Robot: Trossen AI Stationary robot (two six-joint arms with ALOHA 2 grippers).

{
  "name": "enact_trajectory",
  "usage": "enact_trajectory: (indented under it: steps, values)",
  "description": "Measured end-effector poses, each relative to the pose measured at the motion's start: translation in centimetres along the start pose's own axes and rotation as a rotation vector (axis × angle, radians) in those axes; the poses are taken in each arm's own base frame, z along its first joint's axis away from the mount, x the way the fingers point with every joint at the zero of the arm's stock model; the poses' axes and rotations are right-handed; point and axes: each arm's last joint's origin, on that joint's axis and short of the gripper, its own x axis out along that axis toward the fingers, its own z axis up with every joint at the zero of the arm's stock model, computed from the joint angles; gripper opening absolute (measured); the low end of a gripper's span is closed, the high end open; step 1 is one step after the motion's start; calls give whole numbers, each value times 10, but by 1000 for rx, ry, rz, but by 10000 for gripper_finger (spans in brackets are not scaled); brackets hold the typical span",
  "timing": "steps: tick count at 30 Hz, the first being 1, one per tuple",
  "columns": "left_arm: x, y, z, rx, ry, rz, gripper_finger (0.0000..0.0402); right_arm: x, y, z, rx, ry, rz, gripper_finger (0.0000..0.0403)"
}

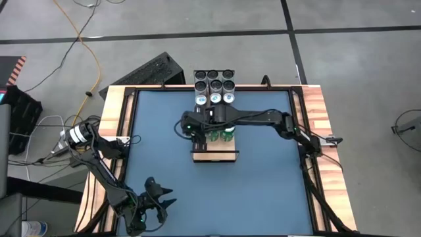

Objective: Place canned beverage on shelf
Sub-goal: Put the green soda can on the shelf aligned with the other green soda cans

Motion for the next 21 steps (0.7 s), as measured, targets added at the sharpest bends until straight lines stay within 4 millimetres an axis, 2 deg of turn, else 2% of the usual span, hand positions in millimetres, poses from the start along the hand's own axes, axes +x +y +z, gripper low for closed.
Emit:
enact_trajectory:
  steps: [11, 14, 21]
  values:
    - [-8, 10, -5, 1, -12, 56, 195, 4, -1, -2, -266, 18, 26, 240]
    - [-9, 13, -5, -36, -16, 74, 194, 4, 0, -4, -365, 27, 78, 240]
    - [-2, 22, 2, -147, -64, 143, 194, 4, -1, -2, -577, -10, 81, 240]
